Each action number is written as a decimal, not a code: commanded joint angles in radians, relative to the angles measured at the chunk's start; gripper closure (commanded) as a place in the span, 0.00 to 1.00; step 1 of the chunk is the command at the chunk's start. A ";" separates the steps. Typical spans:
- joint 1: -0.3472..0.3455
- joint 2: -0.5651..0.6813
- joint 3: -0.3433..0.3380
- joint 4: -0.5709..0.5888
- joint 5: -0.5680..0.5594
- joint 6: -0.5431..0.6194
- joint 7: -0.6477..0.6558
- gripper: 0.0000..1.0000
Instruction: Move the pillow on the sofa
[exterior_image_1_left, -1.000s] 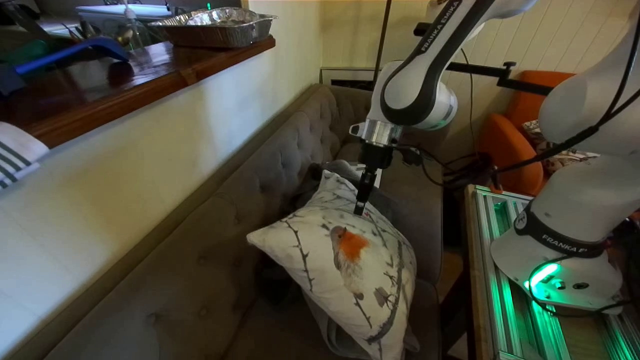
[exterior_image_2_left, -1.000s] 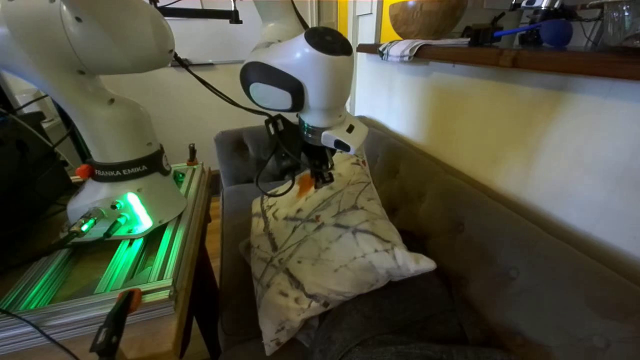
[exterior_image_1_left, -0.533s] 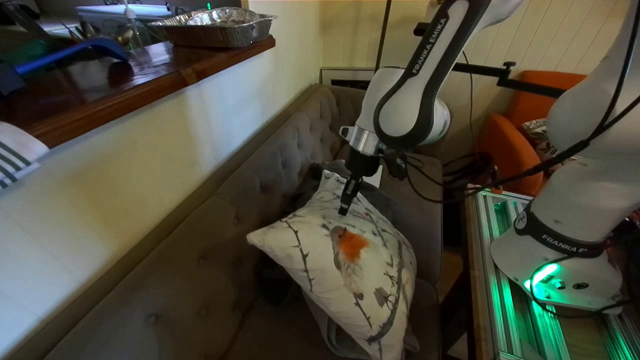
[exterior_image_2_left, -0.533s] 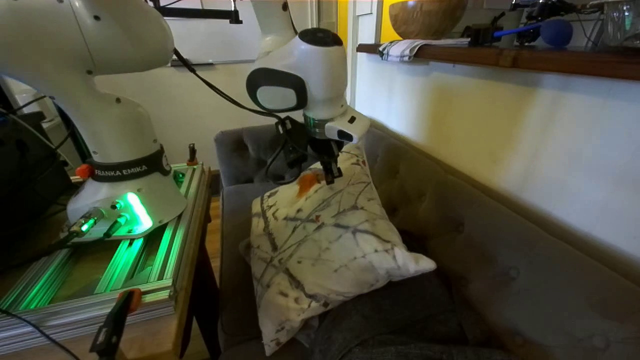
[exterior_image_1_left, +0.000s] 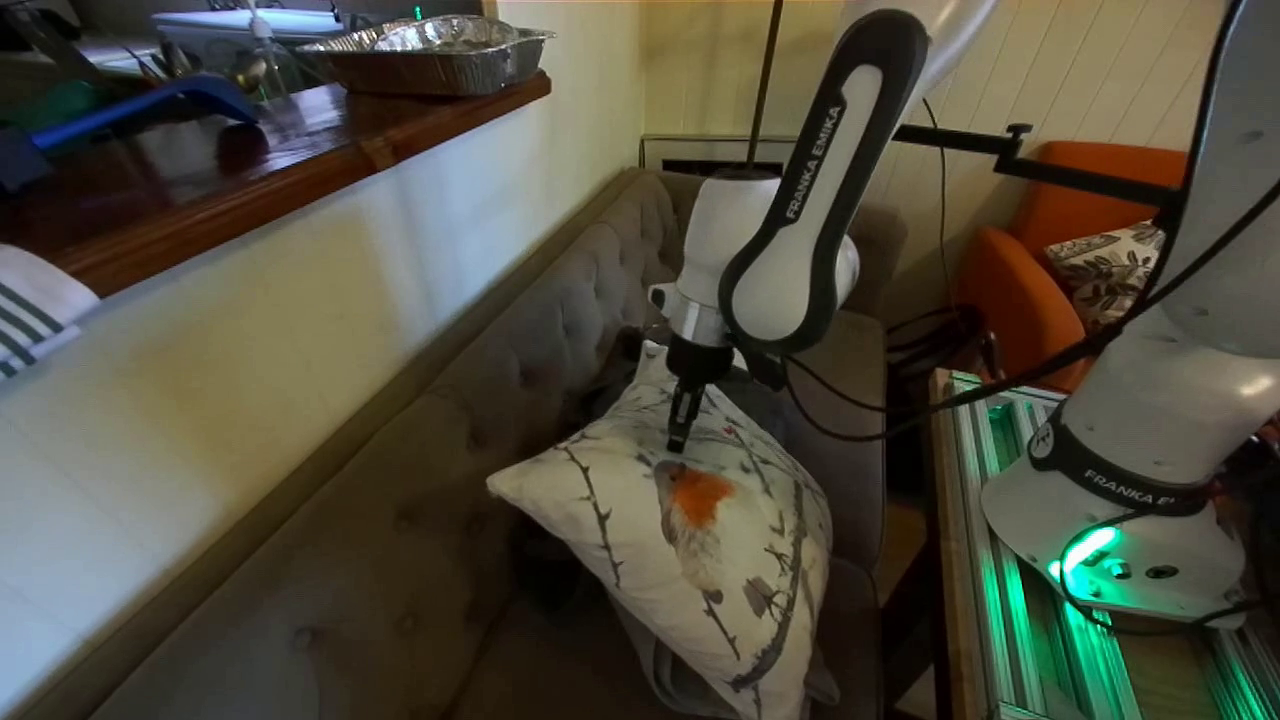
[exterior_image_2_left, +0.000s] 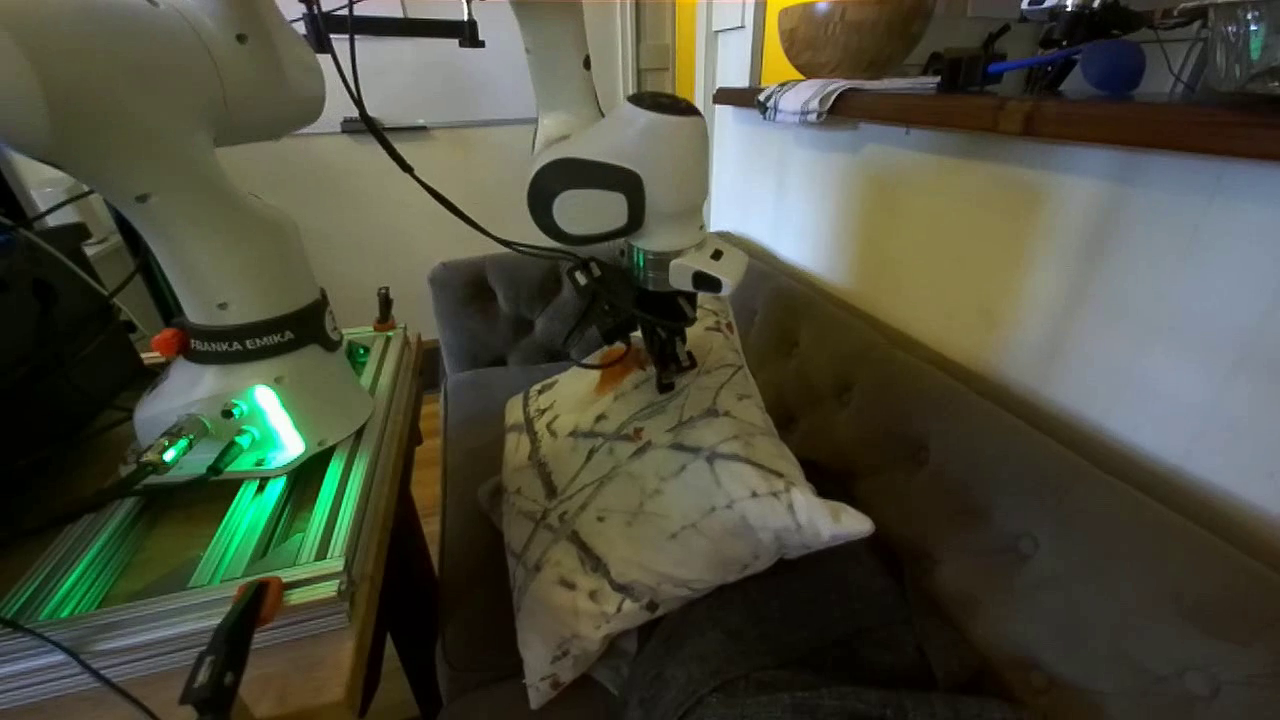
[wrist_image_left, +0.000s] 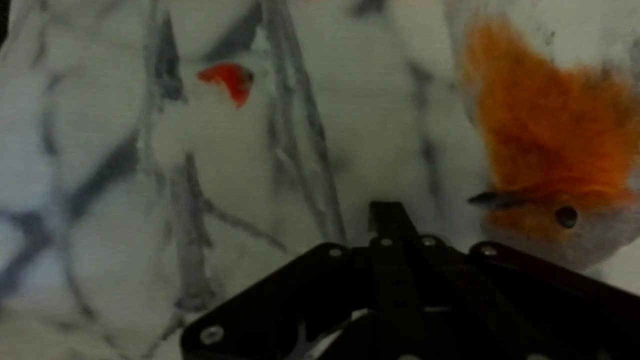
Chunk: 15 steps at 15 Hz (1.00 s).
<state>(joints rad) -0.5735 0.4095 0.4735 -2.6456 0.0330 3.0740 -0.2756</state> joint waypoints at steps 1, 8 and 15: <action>0.115 0.240 -0.050 0.204 -0.022 0.006 -0.032 1.00; 0.243 0.549 -0.103 0.570 -0.043 -0.137 -0.063 1.00; 0.357 0.656 -0.255 0.737 -0.031 -0.228 -0.035 1.00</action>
<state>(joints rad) -0.2540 0.9653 0.3051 -2.0006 0.0239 2.8741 -0.3216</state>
